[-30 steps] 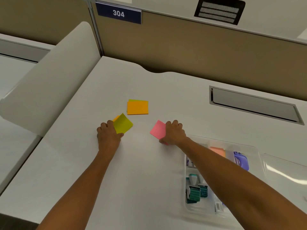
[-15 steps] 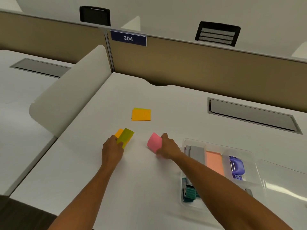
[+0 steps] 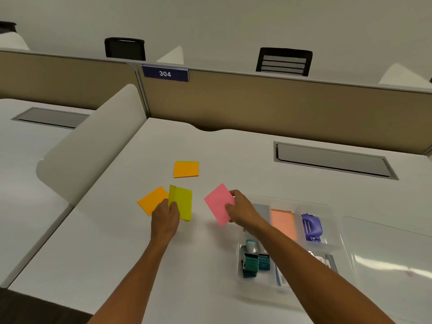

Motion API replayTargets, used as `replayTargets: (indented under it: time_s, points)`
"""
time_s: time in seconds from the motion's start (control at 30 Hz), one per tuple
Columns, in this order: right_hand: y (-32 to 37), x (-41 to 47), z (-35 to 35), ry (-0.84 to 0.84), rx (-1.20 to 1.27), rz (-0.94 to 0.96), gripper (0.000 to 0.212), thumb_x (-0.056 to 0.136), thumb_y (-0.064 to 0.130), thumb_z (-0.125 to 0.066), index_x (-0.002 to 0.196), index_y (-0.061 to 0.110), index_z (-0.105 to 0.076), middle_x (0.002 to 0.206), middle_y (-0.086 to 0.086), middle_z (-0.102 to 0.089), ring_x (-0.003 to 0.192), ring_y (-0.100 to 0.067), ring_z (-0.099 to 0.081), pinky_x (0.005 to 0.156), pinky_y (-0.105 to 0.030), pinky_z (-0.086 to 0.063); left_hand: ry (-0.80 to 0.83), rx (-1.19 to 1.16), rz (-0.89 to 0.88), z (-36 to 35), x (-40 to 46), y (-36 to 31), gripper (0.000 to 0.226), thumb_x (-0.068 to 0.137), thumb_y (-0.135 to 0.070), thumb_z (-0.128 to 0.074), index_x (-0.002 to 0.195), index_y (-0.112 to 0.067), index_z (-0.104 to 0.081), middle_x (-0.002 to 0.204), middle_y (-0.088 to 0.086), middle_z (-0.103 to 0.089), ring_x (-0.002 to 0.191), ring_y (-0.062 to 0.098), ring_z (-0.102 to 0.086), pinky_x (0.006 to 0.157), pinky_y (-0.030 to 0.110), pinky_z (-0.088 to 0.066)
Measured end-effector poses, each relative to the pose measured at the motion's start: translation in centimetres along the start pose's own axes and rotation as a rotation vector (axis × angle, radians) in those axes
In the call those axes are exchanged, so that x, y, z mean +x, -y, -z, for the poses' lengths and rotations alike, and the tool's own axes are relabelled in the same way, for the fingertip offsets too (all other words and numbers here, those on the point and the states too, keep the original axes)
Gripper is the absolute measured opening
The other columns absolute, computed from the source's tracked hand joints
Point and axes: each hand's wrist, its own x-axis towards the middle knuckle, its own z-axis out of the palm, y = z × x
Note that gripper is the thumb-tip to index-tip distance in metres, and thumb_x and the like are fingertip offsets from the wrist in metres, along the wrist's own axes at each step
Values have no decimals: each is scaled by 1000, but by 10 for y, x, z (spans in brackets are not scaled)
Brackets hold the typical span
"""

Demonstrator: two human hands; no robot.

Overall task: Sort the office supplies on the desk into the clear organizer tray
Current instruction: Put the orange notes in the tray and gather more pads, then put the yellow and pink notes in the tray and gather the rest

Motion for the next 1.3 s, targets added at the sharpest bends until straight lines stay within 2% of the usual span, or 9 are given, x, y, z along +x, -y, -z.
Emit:
replayTargets:
  time_s: [0.3,0.43,0.5,0.67,0.73,0.93,1.1,1.2,1.3]
  points:
    - [-34,-32,50,-206,221,-21,18,97,27,-47,115,23,-51,107,3,-59,92,-13,-60,64,-27,-51,210,-40,-49,-52,-27,-49,28,99,-24,-43,84,-5,-57,77,12,-57,70,23,-52,59,31,-38]
    - [-54,-44,74,-303,272,-51,14,99,26,-49,112,24,-49,107,3,-58,92,-12,-60,77,-33,-56,326,-42,-120,-81,-42,-68,30,98,-26,-48,83,-3,-61,74,14,-60,66,21,-52,58,30,-38]
    - [-64,-49,87,-350,310,-75,14,98,25,-50,113,23,-50,109,0,-59,91,-13,-59,73,-32,-56,358,-56,-131,-94,-49,-77,26,95,-25,-52,78,-8,-60,70,9,-58,64,20,-51,57,30,-38]
    - [-89,-61,119,-490,323,-155,26,95,22,-53,120,16,-58,101,1,-64,86,-17,-63,70,-37,-56,401,-85,-153,-119,-61,-97,12,90,-25,-62,91,-13,-65,85,7,-67,80,22,-62,73,38,-51]
    - [-100,-65,129,-520,264,-196,28,93,21,-53,120,15,-61,103,-1,-66,84,-17,-63,69,-37,-57,419,-102,-163,-126,-66,-103,9,90,-24,-63,96,-18,-64,88,2,-68,82,17,-64,73,33,-53]
    - [-122,-68,136,-480,70,-272,20,83,17,-60,99,17,-71,93,-5,-71,83,-28,-67,78,-46,-58,487,-128,-167,-136,-79,-107,13,89,-23,-65,88,-35,-60,87,-10,-67,83,8,-65,71,26,-54]
    - [-123,-62,127,-381,-68,-323,44,84,16,-58,128,22,-60,122,-4,-65,105,-26,-62,83,-33,-48,517,-114,-173,-142,-83,-107,12,90,-22,-65,101,-25,-61,94,-6,-68,87,9,-65,71,25,-53]
    - [-122,-58,121,-354,-87,-326,49,86,10,-53,133,23,-57,130,-2,-62,113,-25,-60,86,-32,-45,525,-120,-165,-145,-83,-106,17,90,-22,-65,107,-24,-60,98,-4,-68,88,8,-65,69,20,-51]
    - [-122,-58,120,-337,-117,-302,49,87,5,-53,134,19,-58,129,-4,-64,113,-23,-61,95,-36,-49,527,-91,-148,-148,-83,-105,26,90,-23,-65,115,-20,-58,103,-1,-67,91,13,-65,77,31,-56]
